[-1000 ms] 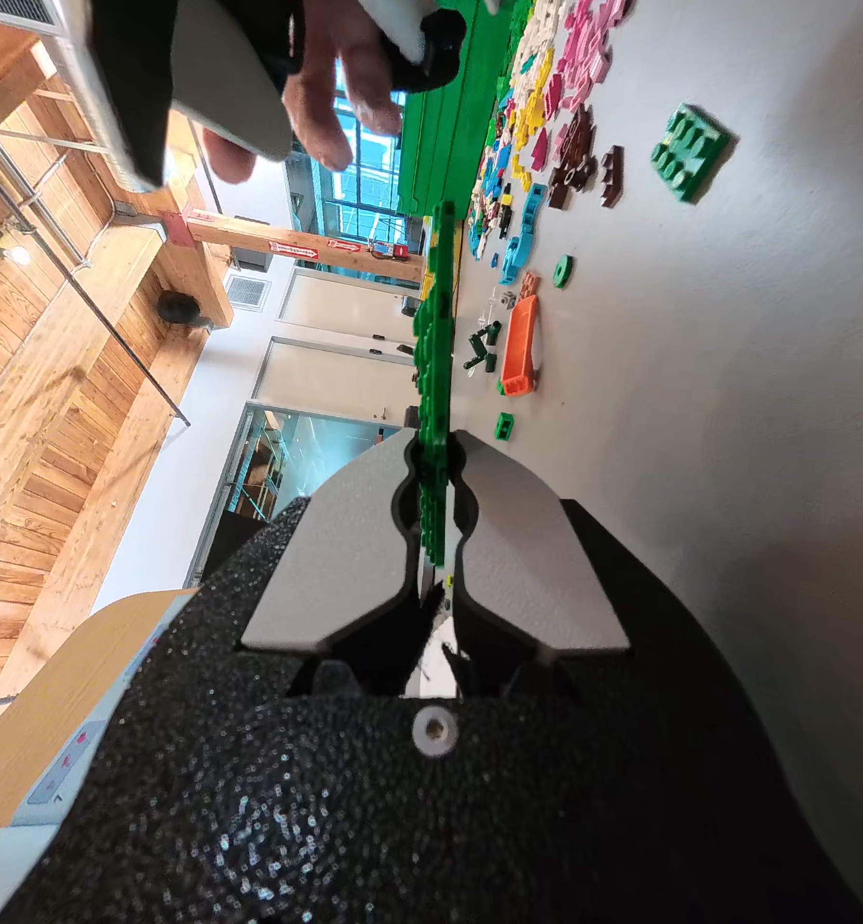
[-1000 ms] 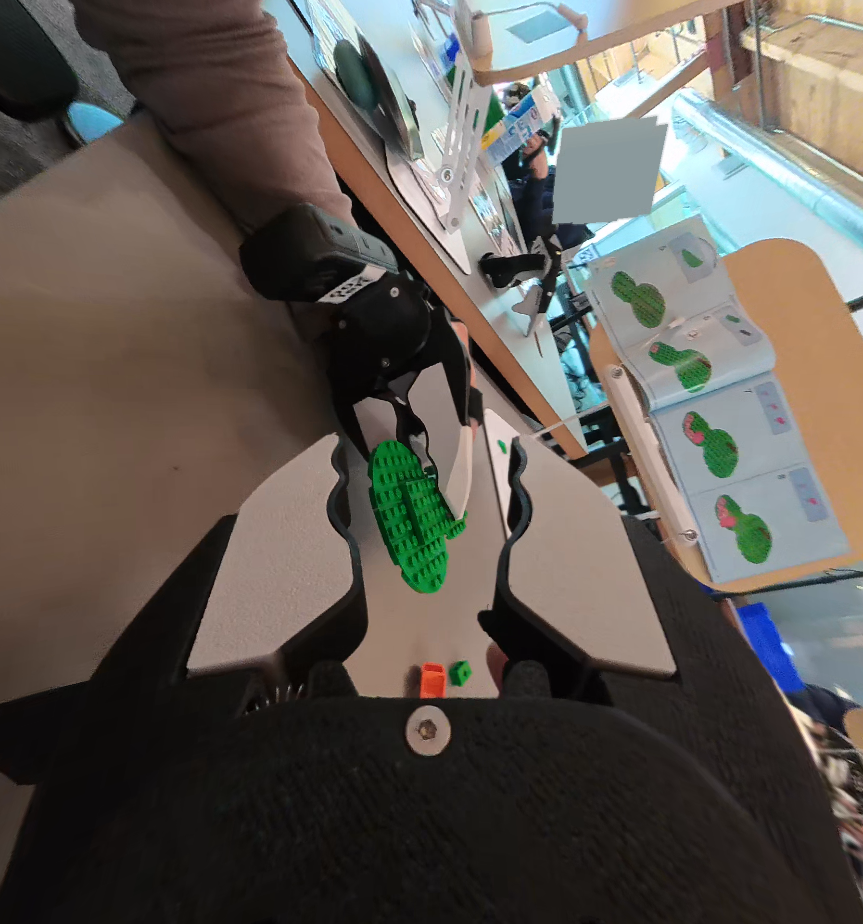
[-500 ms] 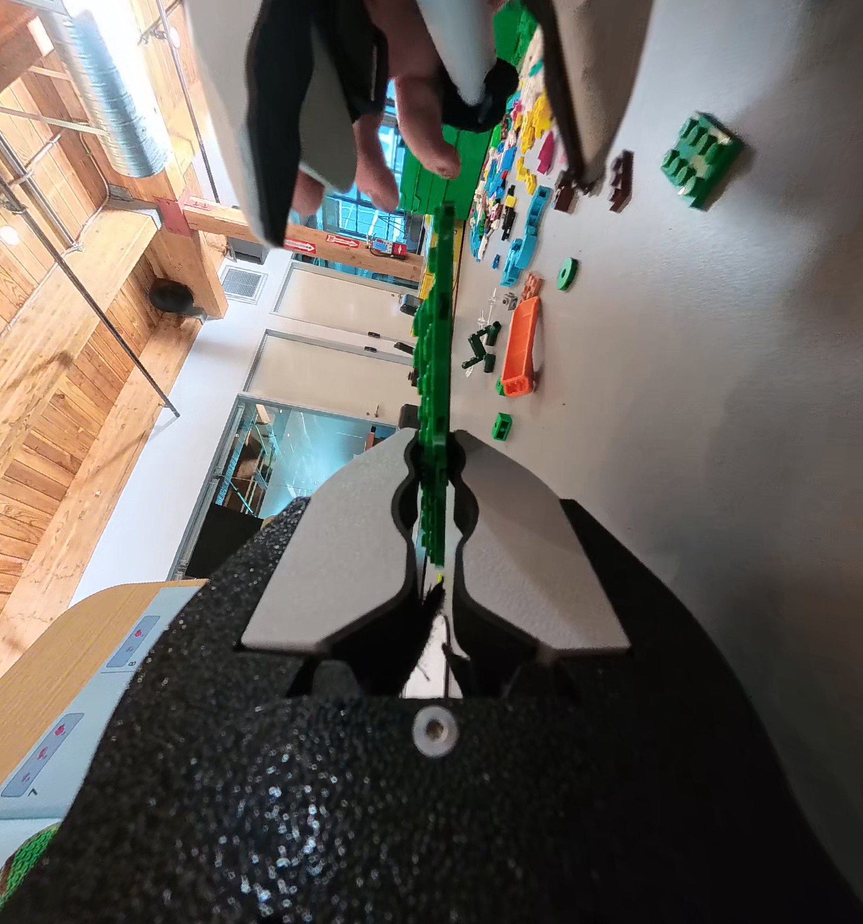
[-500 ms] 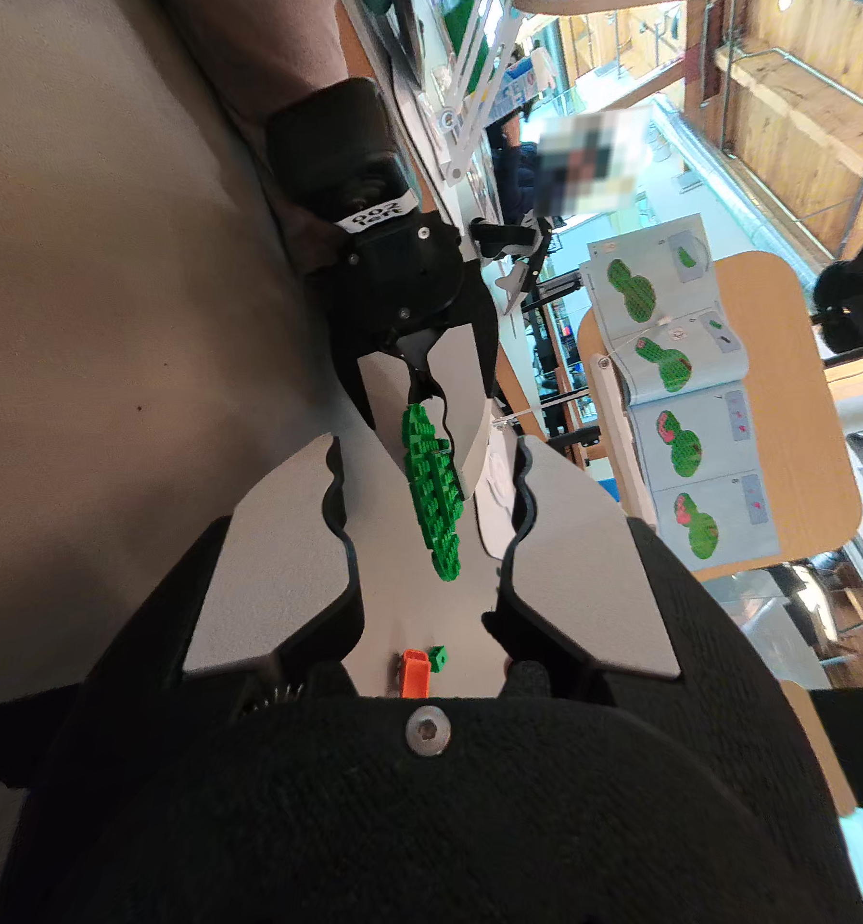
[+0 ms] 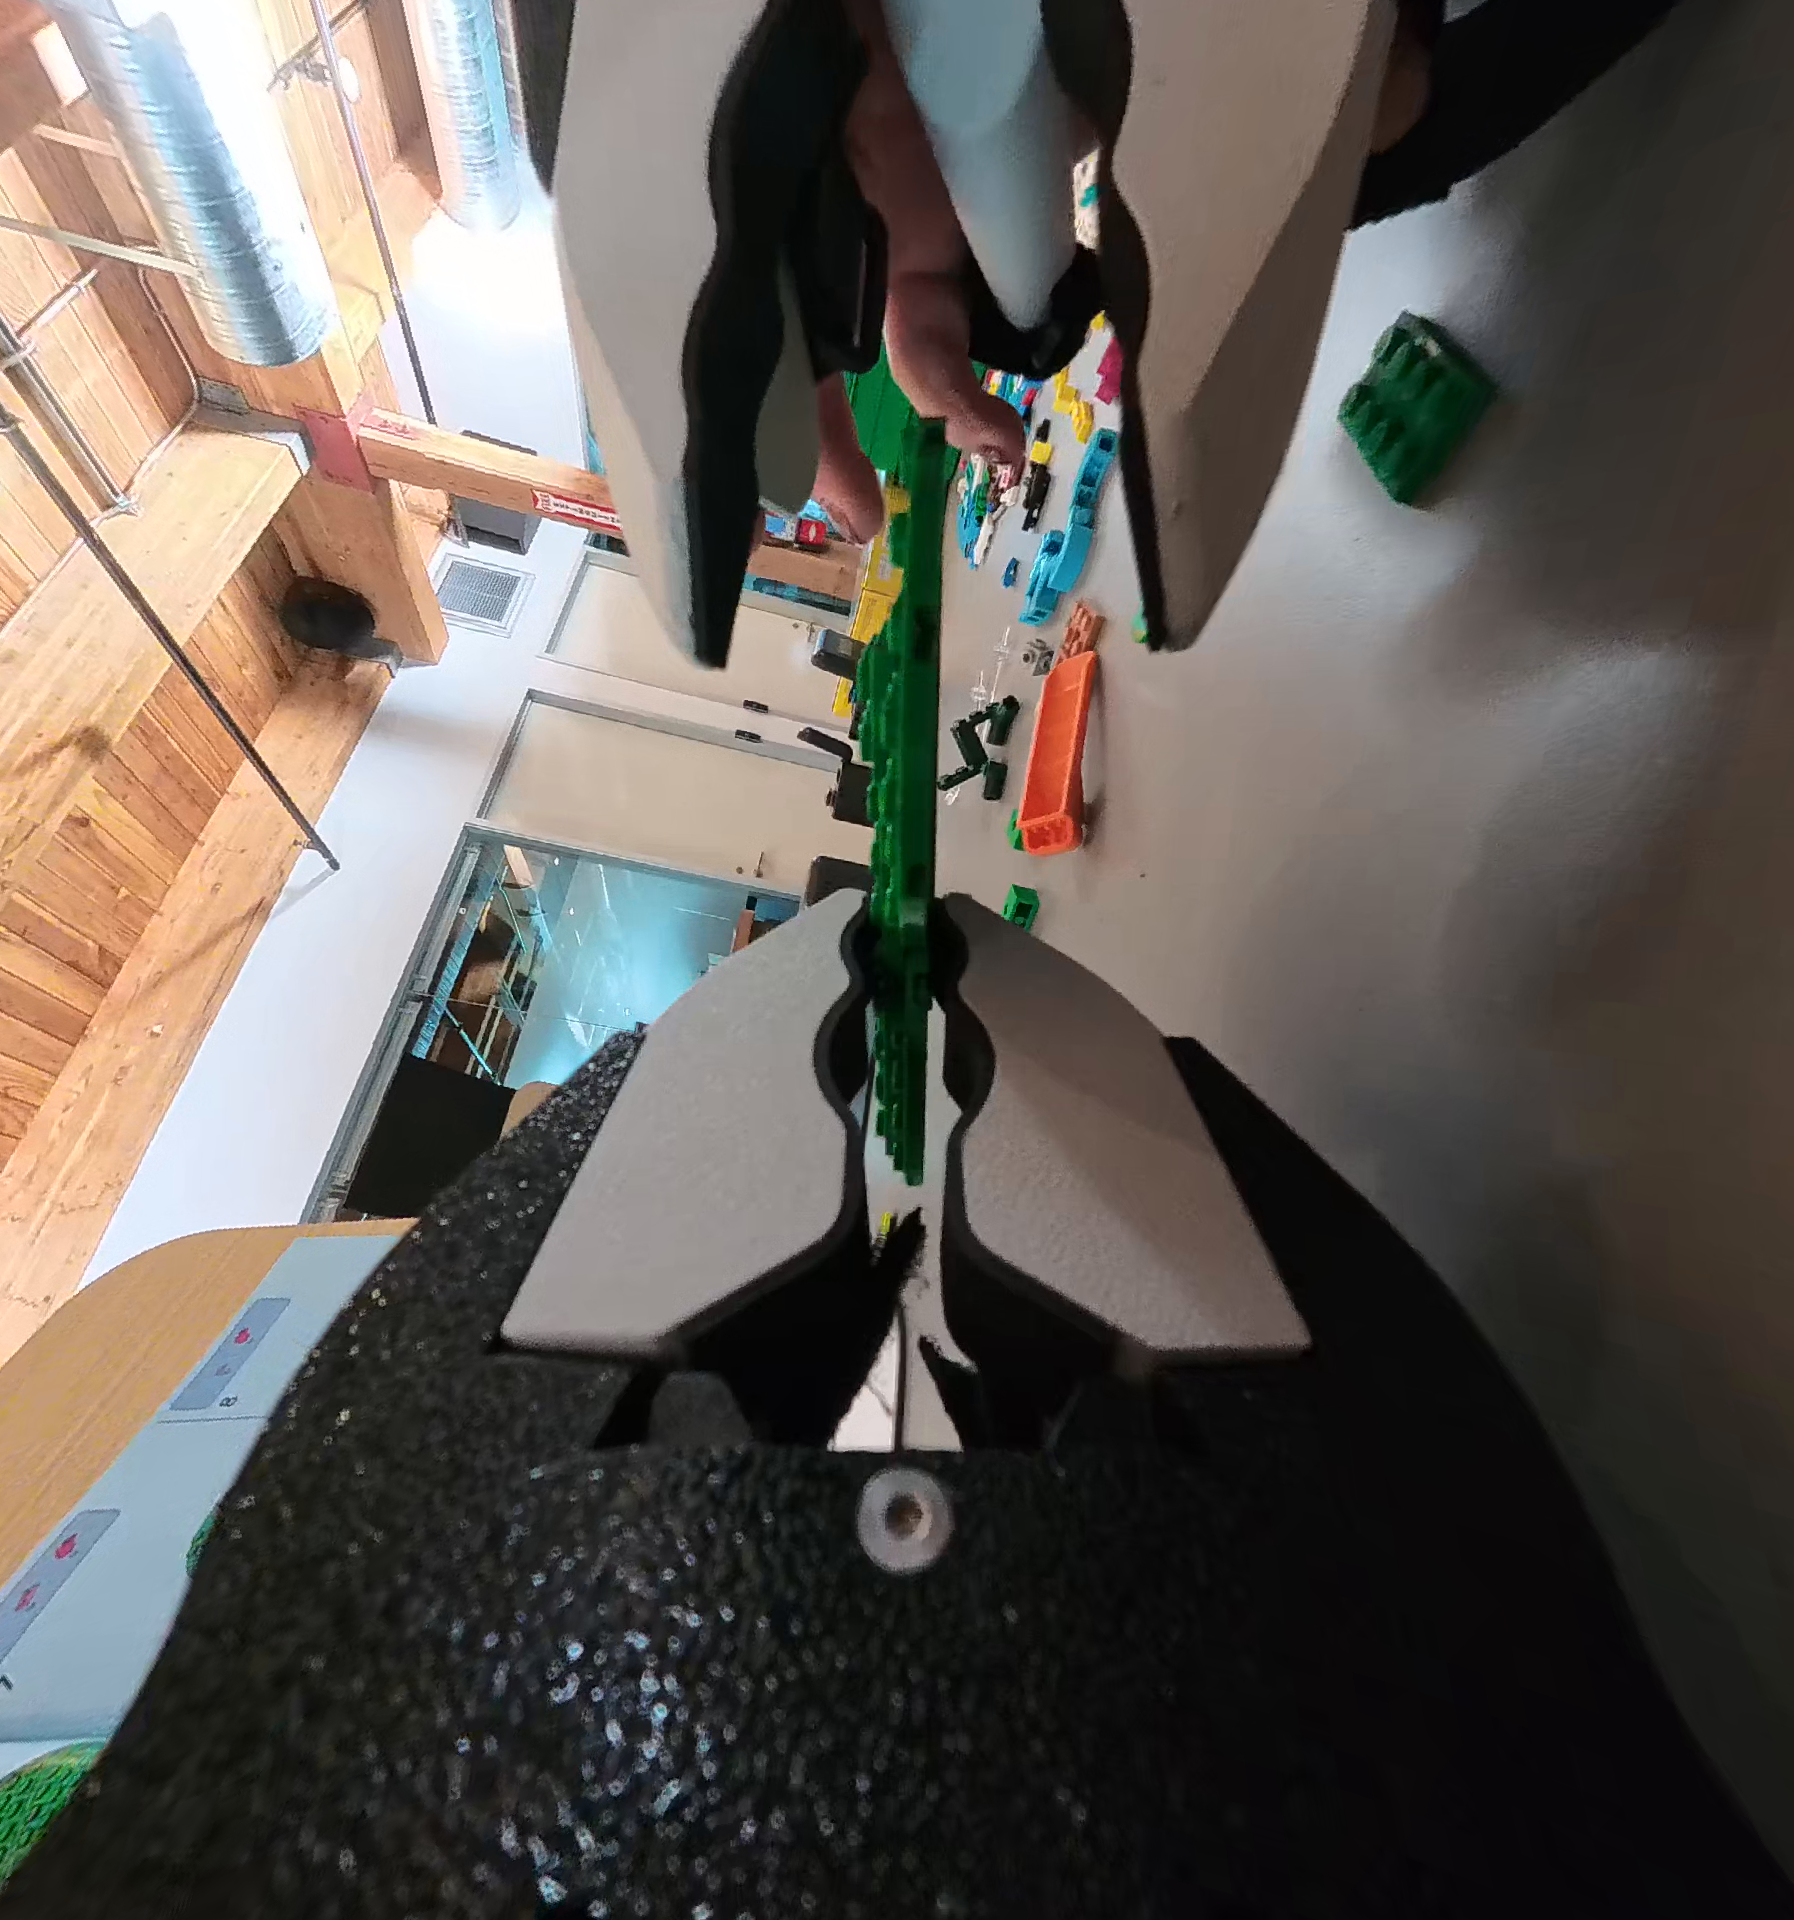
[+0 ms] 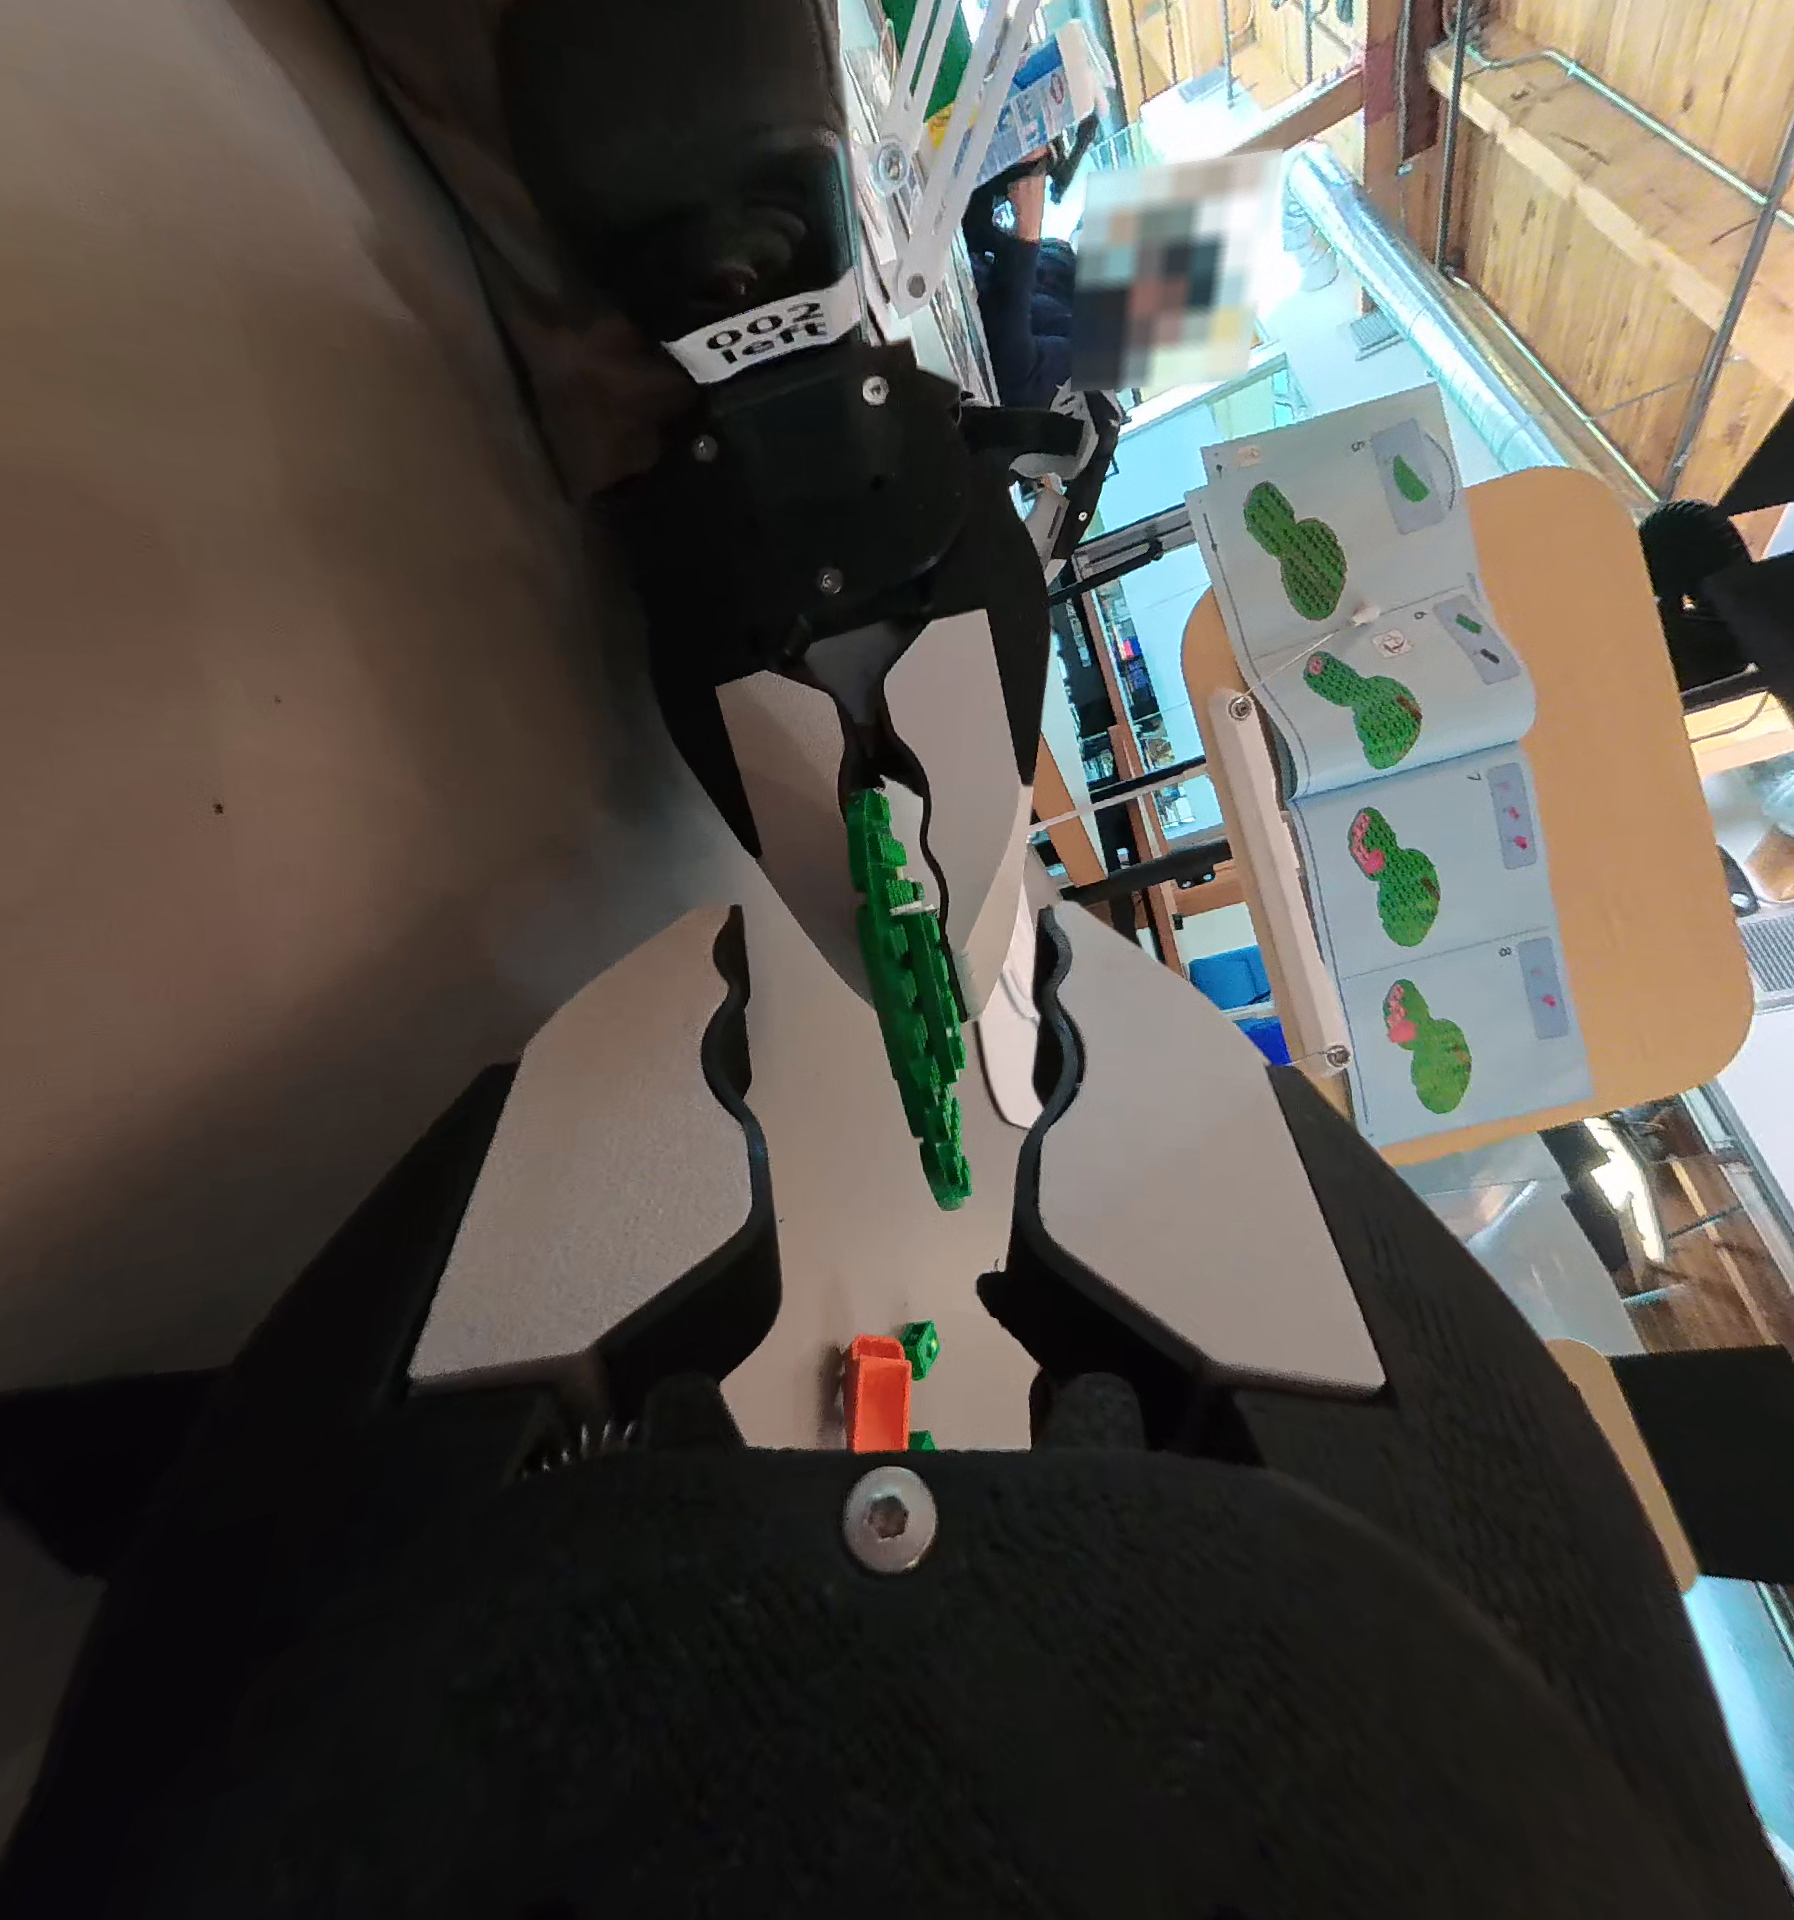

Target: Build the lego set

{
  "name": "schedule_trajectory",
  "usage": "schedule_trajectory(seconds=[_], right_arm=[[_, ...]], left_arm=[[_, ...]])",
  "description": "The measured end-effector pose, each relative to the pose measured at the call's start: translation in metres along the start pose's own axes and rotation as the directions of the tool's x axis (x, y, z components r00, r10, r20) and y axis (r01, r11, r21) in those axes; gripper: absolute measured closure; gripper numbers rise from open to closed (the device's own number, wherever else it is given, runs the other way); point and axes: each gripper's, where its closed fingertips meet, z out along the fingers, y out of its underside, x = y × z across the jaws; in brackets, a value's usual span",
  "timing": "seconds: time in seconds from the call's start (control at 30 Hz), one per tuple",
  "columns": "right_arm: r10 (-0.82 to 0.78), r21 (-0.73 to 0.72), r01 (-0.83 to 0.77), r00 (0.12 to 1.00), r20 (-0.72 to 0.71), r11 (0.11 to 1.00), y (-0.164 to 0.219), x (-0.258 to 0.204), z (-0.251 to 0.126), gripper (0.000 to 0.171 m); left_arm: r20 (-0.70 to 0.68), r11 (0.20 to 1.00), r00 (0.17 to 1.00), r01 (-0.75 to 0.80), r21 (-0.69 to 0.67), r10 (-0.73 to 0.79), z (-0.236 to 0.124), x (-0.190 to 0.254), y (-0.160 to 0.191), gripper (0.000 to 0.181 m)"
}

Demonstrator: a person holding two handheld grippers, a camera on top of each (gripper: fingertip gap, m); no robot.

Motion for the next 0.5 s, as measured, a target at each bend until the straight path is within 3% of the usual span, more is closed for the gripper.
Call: schedule_trajectory(seconds=[0.3,0.5], right_arm=[[-0.028,-0.075,0.030,0.999,0.034,0.997,0.011,-0.007,0.004,0.122],[-0.054,-0.140,0.051,0.998,-0.019,0.989,0.021,0.001,0.006,0.133]], left_arm=[[-0.002,1.000,1.000,0.004,0.001,-0.004,0.001,0.000,0.000,0.173],[-0.011,1.000,1.000,-0.005,0.008,0.005,0.001,0.002,-0.003,0.173]])
